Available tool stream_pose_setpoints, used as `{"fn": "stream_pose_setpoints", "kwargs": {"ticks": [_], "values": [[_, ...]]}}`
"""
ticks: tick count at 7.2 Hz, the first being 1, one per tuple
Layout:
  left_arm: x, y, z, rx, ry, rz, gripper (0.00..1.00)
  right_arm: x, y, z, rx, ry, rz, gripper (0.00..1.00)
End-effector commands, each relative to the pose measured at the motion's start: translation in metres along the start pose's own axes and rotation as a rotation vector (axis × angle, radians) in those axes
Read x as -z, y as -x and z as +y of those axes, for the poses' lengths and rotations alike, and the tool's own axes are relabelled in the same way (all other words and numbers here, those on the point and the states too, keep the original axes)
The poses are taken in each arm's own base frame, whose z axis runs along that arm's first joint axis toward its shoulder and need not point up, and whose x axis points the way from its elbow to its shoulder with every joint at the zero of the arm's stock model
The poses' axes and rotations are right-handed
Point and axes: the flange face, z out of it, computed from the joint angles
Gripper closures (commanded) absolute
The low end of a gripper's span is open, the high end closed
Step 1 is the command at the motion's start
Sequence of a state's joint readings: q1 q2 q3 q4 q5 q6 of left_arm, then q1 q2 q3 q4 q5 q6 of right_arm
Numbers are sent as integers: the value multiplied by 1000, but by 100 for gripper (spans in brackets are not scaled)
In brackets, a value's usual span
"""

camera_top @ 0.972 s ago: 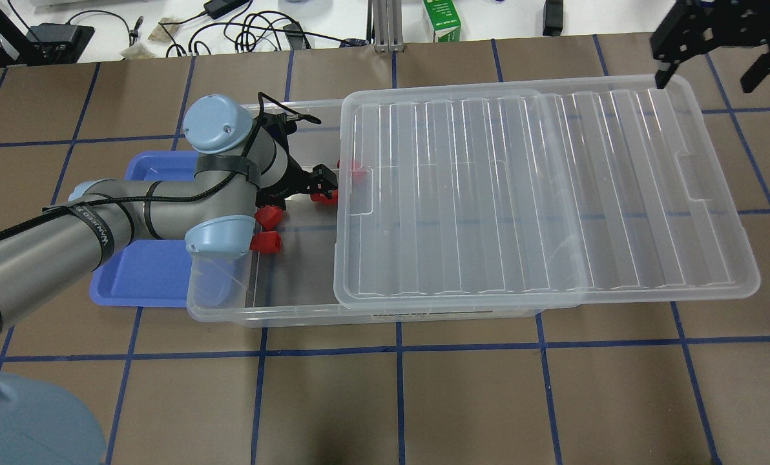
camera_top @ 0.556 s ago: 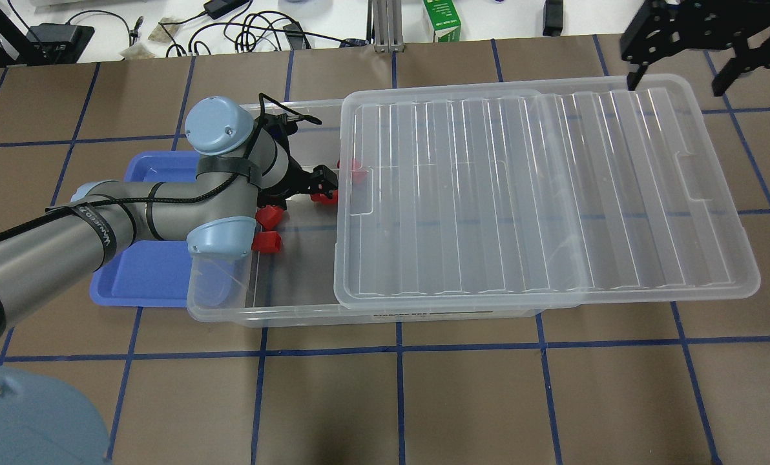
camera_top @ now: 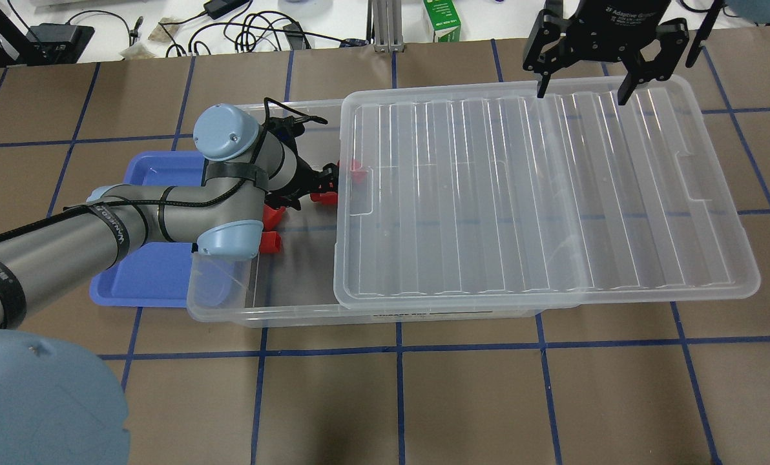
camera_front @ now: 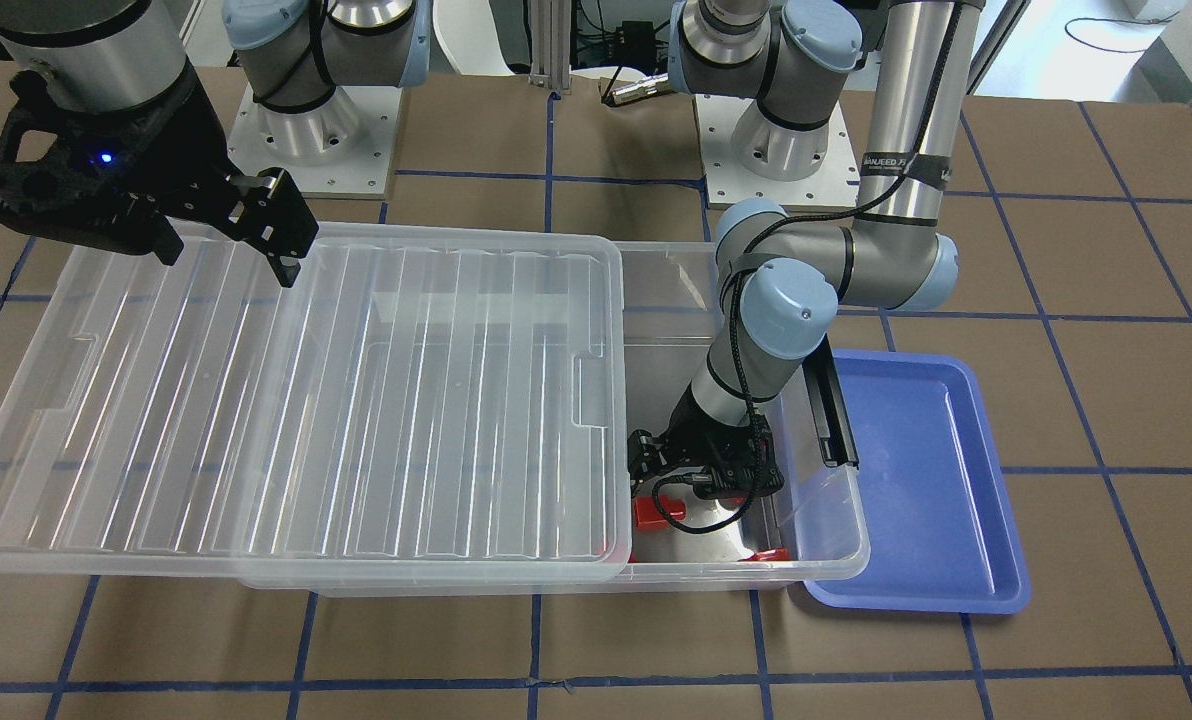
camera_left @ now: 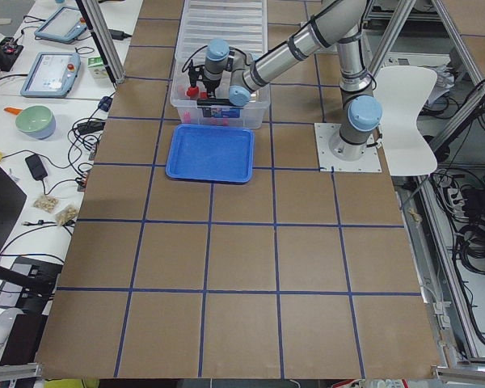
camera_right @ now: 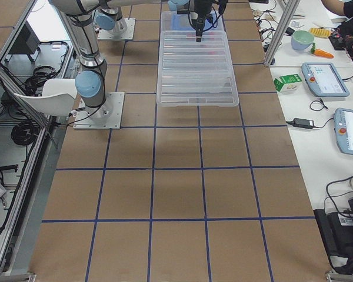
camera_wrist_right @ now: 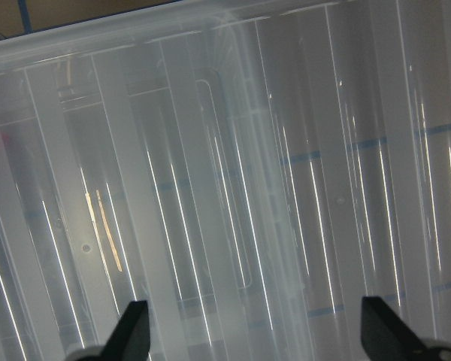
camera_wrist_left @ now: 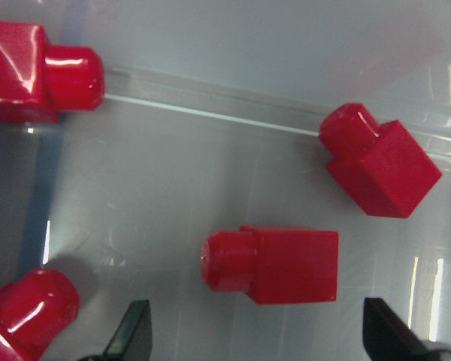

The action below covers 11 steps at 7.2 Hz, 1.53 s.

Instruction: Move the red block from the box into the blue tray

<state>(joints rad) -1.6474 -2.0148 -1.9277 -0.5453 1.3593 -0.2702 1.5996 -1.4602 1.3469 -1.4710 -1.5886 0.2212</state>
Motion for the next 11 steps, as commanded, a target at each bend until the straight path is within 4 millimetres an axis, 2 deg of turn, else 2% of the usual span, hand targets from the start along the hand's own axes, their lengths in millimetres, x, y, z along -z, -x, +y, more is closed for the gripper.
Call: {"fn": "stream_pose_setpoints", "kwargs": {"ticks": [1, 4, 6, 9, 10, 11], "values": [[-8, 1, -2, -9, -11, 8, 0, 0, 0, -1, 5, -5, 1, 0], [-18, 3, -8, -19, -32, 13, 0, 0, -1, -1, 5, -5, 1, 0], [-16, 1, -15, -28, -62, 19, 0, 0, -1, -1, 7, -6, 3, 0], [-23, 3, -14, -60, -52, 16, 0, -1, -3, -1, 7, -5, 23, 0], [-24, 3, -14, -61, -50, 15, 29, -2, -2, -2, 5, -7, 21, 0], [-24, 3, -14, -59, -49, 16, 36, -2, -3, -2, 7, -5, 23, 0]]}}
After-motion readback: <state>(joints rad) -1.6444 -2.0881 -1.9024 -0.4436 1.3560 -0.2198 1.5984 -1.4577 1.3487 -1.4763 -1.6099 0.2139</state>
